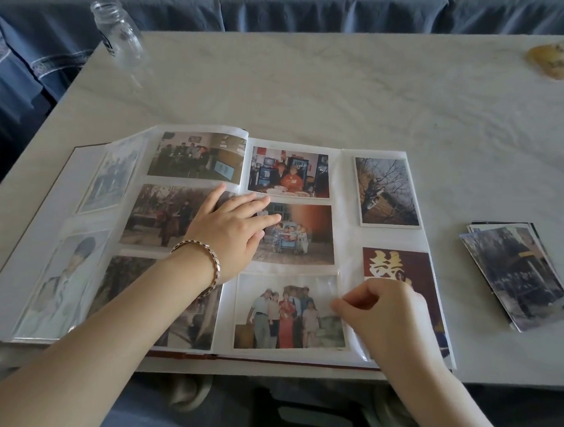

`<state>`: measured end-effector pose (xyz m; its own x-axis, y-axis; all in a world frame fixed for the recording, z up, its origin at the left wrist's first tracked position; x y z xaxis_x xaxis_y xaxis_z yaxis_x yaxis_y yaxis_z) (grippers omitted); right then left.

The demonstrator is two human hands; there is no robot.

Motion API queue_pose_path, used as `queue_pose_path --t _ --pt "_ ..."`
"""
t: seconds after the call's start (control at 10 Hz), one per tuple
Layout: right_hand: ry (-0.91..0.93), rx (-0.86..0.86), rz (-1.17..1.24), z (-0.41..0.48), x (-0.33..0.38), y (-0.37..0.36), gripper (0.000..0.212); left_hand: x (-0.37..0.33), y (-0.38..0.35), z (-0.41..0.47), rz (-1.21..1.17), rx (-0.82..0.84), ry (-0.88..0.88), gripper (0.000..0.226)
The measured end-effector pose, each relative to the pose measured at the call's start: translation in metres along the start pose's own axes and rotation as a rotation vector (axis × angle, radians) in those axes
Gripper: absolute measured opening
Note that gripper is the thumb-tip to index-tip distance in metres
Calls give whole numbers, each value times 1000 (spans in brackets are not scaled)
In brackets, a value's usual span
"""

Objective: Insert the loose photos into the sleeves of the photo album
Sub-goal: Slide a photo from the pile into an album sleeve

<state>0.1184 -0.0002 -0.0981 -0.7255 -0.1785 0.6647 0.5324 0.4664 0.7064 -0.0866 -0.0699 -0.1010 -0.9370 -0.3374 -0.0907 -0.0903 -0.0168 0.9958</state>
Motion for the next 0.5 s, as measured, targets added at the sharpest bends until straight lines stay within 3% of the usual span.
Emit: queue_pose_path --t 0.2,0.5 --pt "2 29 4 -1 -1 -1 15 -1 1 0 3 -2 -4 42" --pt "-151 249 176 12 -6 0 14 -1 2 -1 -8 -7 -2 42"
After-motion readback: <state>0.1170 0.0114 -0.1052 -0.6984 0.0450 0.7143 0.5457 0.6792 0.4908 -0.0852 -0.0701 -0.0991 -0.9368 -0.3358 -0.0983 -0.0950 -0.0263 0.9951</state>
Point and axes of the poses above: each hand's wrist, its own z-axis towards the middle knuckle, its own y-axis out of the back of the hand, x = y × z, the point moved 3 cm from there along z, towards the middle knuckle, and after that the axes turned 8 degrees about -x, right-handed, at the moved point
